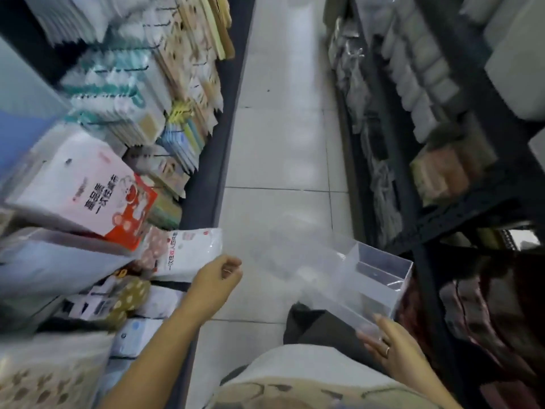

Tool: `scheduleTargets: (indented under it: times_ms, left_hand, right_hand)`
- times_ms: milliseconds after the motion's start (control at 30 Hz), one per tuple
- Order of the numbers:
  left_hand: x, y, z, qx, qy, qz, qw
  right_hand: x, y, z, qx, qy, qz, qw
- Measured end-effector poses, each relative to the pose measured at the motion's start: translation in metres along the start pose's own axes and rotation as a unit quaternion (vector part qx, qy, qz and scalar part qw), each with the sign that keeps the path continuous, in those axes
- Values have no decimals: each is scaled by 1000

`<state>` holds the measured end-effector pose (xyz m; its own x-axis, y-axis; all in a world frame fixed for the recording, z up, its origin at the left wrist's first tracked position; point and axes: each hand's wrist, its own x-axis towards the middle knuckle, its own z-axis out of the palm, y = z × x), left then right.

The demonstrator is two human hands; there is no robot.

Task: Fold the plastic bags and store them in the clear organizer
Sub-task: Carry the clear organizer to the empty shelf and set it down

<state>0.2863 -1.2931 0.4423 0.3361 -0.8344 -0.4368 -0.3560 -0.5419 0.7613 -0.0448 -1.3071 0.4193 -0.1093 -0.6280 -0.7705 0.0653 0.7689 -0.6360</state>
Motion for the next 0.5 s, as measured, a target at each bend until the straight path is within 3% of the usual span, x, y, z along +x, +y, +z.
scheduleTargets:
  times_ms: [233, 500]
  left_hand:
    - [136, 72, 12, -46, 10, -50, 998]
    - [330, 104, -39, -64, 73, -141, 985]
  right_hand:
    - [129, -185, 61, -50, -41, -15, 998]
    - [290, -354, 180, -37, -82, -13, 996]
